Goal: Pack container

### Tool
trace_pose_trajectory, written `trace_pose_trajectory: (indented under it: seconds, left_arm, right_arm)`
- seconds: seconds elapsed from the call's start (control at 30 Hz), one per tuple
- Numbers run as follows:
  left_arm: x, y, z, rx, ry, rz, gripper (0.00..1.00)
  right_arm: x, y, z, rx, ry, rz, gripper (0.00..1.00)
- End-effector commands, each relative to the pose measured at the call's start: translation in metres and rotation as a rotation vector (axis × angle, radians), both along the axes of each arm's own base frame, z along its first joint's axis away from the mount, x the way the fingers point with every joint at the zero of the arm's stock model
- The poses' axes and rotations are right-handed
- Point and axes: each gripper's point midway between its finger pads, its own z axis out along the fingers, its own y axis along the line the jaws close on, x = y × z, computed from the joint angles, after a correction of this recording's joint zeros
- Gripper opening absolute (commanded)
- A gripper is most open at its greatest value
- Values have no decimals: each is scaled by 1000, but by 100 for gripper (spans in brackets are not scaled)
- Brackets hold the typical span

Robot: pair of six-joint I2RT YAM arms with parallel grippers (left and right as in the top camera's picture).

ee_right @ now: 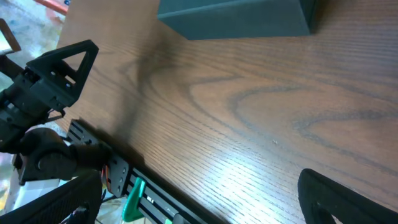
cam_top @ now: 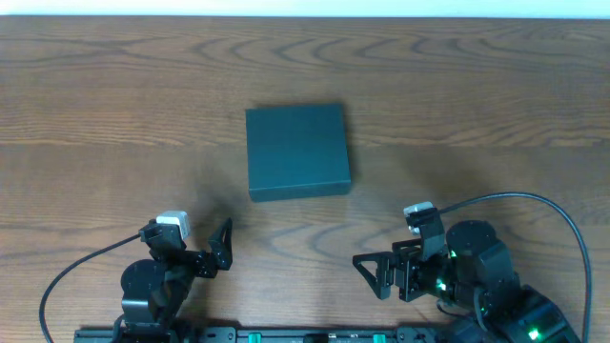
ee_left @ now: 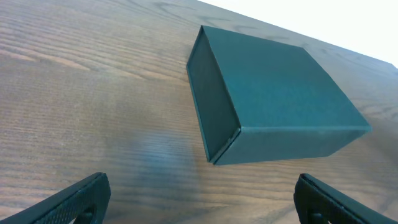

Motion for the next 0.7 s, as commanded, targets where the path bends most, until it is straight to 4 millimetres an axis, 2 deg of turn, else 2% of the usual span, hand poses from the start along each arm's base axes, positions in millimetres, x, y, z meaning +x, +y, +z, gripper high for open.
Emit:
trace_pose_trajectory:
  seconds: [0.0, 0.53, 0.67]
  left_arm:
    - [1, 2, -8, -4, 15, 12, 95]
    - [1, 2, -8, -4, 15, 12, 95]
    - [1, 1, -8, -4, 15, 11, 95]
  right_arm:
    - [0, 1, 3, 12, 2, -2, 99]
    - [-1, 0, 3, 7, 0, 0, 99]
    - [21, -20, 1, -138, -159, -56, 99]
